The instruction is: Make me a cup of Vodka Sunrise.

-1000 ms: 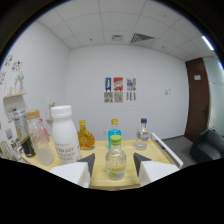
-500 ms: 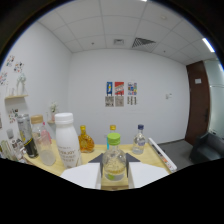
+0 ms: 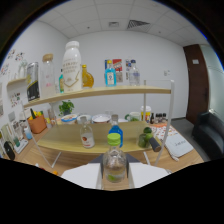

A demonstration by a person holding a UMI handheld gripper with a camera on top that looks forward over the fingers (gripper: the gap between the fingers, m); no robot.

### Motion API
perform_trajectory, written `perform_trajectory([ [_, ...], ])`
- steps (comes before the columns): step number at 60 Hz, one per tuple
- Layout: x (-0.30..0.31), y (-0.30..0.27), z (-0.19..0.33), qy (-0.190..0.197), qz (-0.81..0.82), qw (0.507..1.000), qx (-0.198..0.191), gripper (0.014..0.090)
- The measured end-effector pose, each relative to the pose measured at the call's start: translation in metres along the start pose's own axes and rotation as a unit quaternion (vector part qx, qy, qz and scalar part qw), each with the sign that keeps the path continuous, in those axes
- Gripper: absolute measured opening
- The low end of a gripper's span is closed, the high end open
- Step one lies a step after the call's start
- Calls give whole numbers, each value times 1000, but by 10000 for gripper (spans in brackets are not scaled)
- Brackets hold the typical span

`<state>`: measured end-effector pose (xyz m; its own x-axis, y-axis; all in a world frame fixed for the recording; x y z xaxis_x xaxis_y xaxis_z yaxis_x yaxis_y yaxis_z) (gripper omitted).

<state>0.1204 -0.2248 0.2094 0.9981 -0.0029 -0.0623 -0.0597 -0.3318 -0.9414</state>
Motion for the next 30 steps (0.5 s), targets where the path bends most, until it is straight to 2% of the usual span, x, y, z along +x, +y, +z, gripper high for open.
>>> perform_trajectory([
  [8,12,44,20,42,-97,994,-38,349],
  [15,14,43,27,65,-241,967,-40,348],
  [23,9,30,29,79,-418,905,-25,351],
  [30,6,16,29,95,-555,826,-14,350],
])
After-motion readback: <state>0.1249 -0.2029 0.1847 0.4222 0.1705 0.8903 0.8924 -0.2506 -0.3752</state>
